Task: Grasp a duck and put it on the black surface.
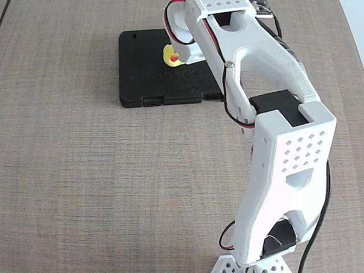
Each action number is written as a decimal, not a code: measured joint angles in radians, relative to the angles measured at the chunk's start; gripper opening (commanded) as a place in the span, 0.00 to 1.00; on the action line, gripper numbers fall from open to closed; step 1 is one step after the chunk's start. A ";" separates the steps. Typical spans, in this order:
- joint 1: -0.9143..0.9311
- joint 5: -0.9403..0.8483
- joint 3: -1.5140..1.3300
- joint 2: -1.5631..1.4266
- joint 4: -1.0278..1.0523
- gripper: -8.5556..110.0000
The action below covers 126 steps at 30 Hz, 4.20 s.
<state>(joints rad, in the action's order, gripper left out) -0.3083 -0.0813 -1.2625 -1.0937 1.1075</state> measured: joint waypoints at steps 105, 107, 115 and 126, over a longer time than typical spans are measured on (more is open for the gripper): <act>0.327 -0.003 -1.799 -2.203 0.141 0.07; 0.302 -0.003 -1.799 -2.203 0.141 0.07; 0.252 -0.003 -1.799 -2.203 0.141 0.07; 0.261 -0.003 -1.799 -2.203 0.141 0.07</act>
<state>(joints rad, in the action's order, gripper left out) -0.0476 -0.0844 -3.0618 -3.2965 1.2487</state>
